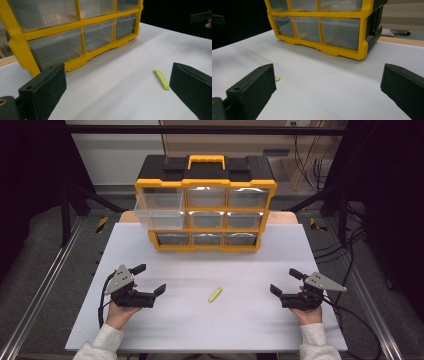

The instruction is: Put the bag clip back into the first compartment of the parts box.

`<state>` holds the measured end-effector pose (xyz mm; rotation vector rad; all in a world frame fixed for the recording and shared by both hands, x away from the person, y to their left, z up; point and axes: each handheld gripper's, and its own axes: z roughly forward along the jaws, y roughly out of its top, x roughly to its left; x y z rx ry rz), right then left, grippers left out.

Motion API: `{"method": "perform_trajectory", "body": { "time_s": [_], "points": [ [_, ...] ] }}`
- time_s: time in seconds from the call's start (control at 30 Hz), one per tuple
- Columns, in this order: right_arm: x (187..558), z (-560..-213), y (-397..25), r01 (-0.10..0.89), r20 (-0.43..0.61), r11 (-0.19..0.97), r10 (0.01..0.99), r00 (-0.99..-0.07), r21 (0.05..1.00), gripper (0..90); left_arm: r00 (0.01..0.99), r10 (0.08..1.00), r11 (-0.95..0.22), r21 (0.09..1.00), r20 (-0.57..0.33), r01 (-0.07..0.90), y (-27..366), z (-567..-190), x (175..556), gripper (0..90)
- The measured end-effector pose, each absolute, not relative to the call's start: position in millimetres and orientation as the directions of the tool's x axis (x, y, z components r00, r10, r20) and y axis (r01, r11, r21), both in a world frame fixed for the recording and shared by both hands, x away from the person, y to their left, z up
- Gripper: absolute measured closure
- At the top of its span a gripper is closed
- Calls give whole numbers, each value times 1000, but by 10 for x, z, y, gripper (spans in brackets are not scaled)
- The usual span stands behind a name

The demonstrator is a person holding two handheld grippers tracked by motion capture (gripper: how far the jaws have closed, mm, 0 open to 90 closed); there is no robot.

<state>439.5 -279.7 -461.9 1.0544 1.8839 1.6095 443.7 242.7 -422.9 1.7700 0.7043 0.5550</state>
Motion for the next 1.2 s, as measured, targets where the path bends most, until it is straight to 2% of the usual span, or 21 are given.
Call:
{"method": "perform_trajectory", "body": {
  "time_s": [1.2],
  "points": [
    [4397, -4623, -2794, 262, 139, 34, 778, -612, 964, 4, 776, 629, -345, 908, 36, 238, 1664, -4174, 4580, 1]
  ]
}}
